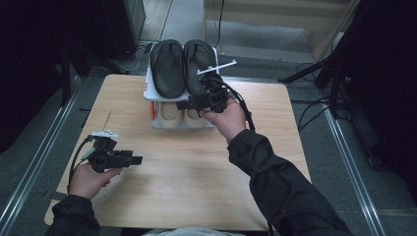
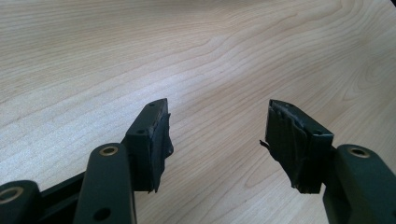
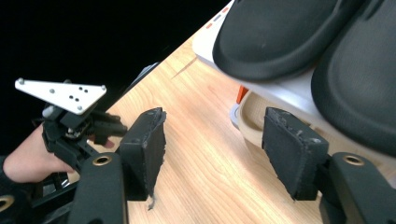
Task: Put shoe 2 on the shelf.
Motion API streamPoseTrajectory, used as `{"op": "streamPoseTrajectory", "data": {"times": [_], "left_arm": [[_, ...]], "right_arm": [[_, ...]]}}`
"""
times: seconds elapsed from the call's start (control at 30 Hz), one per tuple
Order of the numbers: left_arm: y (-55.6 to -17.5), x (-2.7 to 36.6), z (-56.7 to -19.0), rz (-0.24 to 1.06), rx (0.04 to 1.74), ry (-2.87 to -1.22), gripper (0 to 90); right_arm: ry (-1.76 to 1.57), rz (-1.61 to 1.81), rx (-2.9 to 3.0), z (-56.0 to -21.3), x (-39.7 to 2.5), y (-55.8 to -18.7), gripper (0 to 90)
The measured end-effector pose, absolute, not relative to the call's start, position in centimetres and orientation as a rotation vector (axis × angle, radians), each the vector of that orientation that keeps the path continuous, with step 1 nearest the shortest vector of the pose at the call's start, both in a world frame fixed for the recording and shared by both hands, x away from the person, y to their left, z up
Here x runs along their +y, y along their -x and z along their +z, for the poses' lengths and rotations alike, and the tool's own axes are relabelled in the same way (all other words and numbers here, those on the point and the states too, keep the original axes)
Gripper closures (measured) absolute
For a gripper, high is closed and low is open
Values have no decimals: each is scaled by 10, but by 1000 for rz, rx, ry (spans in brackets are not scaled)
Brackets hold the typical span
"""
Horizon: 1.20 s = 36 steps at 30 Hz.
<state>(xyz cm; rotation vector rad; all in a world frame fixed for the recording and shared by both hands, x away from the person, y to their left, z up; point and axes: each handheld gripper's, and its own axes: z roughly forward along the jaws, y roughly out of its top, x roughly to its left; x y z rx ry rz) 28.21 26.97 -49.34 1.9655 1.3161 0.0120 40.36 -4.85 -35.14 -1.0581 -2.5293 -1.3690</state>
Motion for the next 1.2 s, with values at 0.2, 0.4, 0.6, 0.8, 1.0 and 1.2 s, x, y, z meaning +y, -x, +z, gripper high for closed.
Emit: {"op": "streamPoseTrajectory", "data": {"times": [0.2, 0.4, 0.6, 0.8, 1.0, 1.2], "left_arm": [[-282, 269, -493, 10, 1317, -1964, 405], [-282, 270, -494, 3, 1317, -1974, 404], [-283, 270, -495, 3, 1320, -1980, 402], [-283, 269, -495, 3, 1323, -1980, 402], [-283, 269, -495, 4, 1324, -1984, 402], [-282, 269, -496, 3, 1326, -1981, 402]], "right_arm": [[977, -1367, -2571, -369, -54, -396, 374], [947, -1373, -2563, -385, -60, -387, 368], [925, -1373, -2553, -399, -70, -381, 351], [957, -1376, -2534, -411, -82, -378, 329], [1008, -1346, -2514, -425, -92, -376, 278], [1016, -1343, -2484, -437, -103, -375, 255]]}}
